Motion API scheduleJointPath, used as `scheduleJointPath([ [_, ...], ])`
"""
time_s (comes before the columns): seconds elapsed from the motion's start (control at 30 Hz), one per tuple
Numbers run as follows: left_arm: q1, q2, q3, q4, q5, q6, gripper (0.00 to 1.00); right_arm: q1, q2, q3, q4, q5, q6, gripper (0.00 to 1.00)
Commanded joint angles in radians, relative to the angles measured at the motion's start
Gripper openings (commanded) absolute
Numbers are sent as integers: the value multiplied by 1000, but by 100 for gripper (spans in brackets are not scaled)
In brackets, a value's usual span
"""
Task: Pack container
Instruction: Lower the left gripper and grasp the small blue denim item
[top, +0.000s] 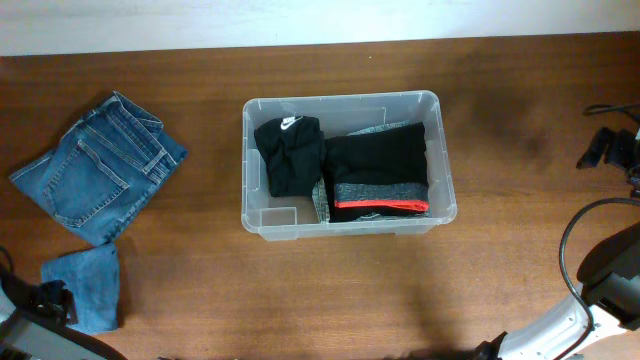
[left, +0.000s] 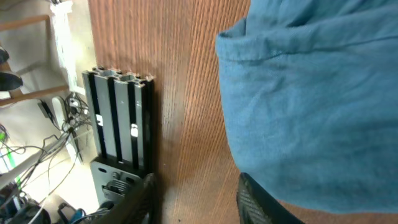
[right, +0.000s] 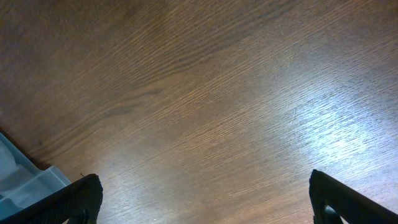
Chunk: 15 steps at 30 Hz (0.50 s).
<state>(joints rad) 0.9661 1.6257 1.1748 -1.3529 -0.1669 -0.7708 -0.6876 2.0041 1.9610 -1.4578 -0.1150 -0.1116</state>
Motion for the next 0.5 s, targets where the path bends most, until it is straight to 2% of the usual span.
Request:
scheduleJointPath([
  [0.0,3,-20,-49,28,25,-6,62,0,-6,0,0,-5,1,98],
  [0.03,3,-20,-53,35,25,-5,63,0,-6,0,0,-5,1,98],
  [0.13,3,-20,-56,49,41,13,86,0,-6,0,0,-5,1,98],
  [0.2,3,-20,-59,78,63,58,87,0,-6,0,0,-5,1,98],
  [0.23,3,-20,-64,88,71,67,92,0,-6,0,0,-5,1,98],
  [0.3,3,-20,-85,114,86,72,94,0,-6,0,0,-5,1,98],
  [0.47,4,-20,-154,225,176,133,94,0,-6,0,0,-5,1,98],
])
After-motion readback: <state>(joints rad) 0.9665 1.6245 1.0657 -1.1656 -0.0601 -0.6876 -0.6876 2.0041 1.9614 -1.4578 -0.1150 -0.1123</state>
